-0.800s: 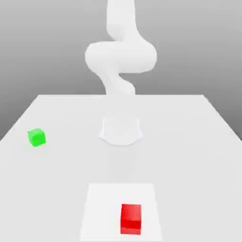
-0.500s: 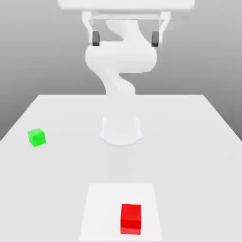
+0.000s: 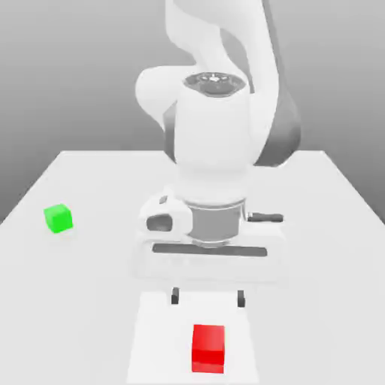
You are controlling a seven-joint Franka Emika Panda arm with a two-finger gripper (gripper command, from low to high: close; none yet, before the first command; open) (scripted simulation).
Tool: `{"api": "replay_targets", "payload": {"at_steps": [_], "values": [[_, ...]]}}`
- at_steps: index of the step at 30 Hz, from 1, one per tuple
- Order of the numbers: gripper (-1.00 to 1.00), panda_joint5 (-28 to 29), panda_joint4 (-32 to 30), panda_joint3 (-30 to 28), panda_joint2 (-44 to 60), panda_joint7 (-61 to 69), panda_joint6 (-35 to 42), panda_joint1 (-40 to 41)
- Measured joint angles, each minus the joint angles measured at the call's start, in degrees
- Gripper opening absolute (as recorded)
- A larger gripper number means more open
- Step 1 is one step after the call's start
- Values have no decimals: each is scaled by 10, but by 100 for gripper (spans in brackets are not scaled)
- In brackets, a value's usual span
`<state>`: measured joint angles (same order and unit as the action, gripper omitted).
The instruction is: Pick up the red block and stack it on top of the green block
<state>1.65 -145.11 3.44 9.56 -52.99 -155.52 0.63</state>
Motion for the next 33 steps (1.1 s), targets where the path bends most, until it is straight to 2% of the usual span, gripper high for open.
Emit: {"api": "replay_targets", "payload": {"at_steps": [4,5,12,17,19,25,33], "values": [[0,8,9,-9,83,-7,-66,-8],[-100,10,11,-12,101,-9,-81,-10],[-100,11,12,-12,104,-10,-84,-10],[-100,-1,-2,-4,15,-1,-9,-3],[-100,1,-15,-30,-8,-24,2,16],[-100,26,-58,-130,-61,-128,10,124],[-100,75,-116,-208,-130,-281,18,307]]}}
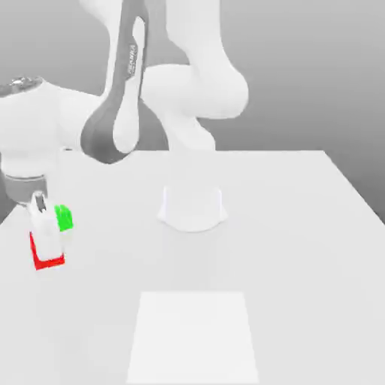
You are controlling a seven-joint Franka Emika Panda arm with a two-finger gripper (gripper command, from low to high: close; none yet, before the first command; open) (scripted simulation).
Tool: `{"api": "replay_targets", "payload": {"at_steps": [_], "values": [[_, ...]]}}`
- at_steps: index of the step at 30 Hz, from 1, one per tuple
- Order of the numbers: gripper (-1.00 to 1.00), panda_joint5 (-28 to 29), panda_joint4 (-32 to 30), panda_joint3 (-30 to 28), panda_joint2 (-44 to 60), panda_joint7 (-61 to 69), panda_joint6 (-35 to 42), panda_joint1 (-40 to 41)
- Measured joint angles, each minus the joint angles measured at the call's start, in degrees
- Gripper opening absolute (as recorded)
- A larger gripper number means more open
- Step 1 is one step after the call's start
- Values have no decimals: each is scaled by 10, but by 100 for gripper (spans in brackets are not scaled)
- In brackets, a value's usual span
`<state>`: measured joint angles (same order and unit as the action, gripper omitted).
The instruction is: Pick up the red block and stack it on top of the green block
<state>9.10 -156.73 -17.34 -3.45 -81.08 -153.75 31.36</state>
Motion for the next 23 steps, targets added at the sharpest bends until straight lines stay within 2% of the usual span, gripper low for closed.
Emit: {"api": "replay_targets", "payload": {"at_steps": [12,16,19,20,23], "values": [[-100,60,-85,-124,-99,-216,8,238],[-100,5,-89,-147,-37,-189,-56,224],[-100,-95,-88,-137,29,-120,-114,209],[100,-133,-87,-118,50,-93,-131,217],[100,-133,-87,-118,50,-93,-131,214]]}}
